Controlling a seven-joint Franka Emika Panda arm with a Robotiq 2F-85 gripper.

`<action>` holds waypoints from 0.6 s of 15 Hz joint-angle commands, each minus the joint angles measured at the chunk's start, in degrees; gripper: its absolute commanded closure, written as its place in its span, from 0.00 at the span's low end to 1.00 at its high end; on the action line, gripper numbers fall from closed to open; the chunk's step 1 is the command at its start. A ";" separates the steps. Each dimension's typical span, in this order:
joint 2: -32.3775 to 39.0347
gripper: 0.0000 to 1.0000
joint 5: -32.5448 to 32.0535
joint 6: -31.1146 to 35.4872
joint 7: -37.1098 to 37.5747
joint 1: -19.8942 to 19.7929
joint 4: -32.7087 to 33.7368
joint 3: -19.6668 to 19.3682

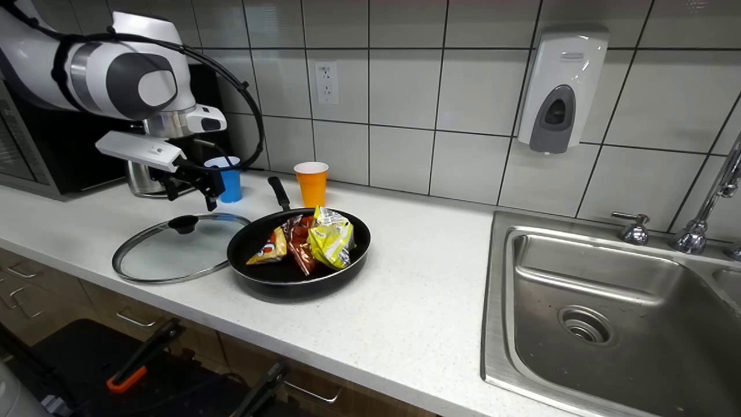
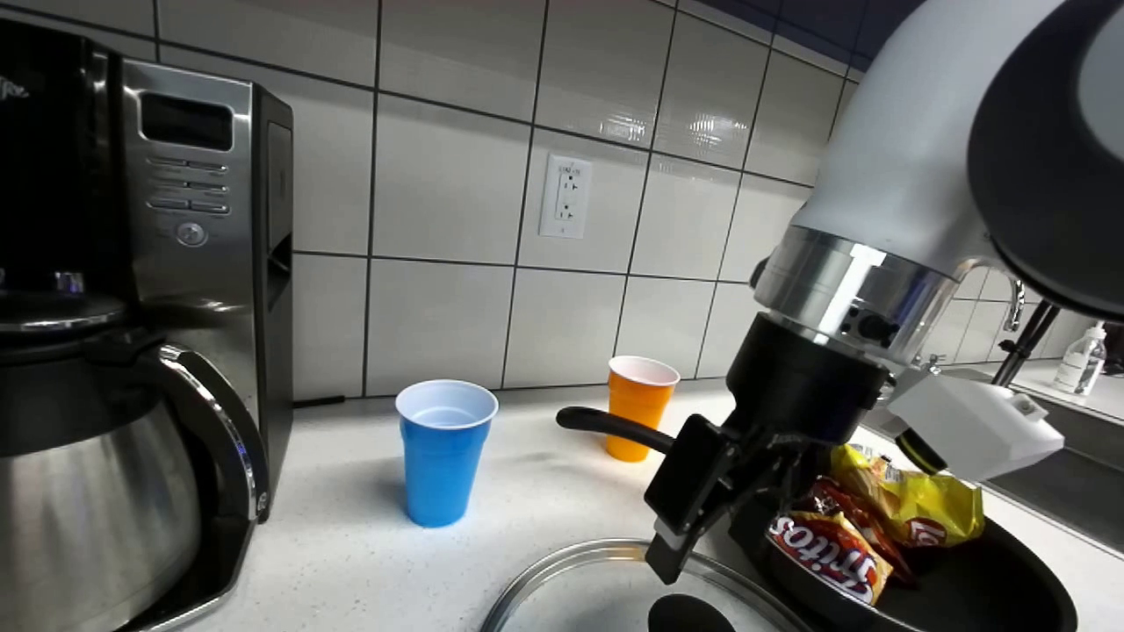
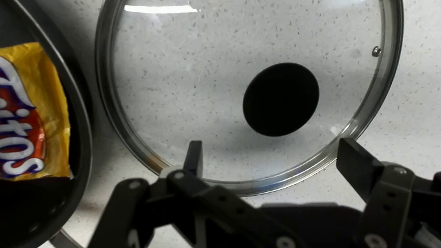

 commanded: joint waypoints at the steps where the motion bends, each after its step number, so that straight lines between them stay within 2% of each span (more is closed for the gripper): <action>1: 2.27 0.00 -0.73 -1.31 -2.28 -0.50 2.20 2.30; 5: 4.30 0.00 -2.43 -1.53 -1.84 -0.48 2.58 3.01; 9: 5.61 0.00 -6.78 -1.27 -0.34 0.13 2.62 1.91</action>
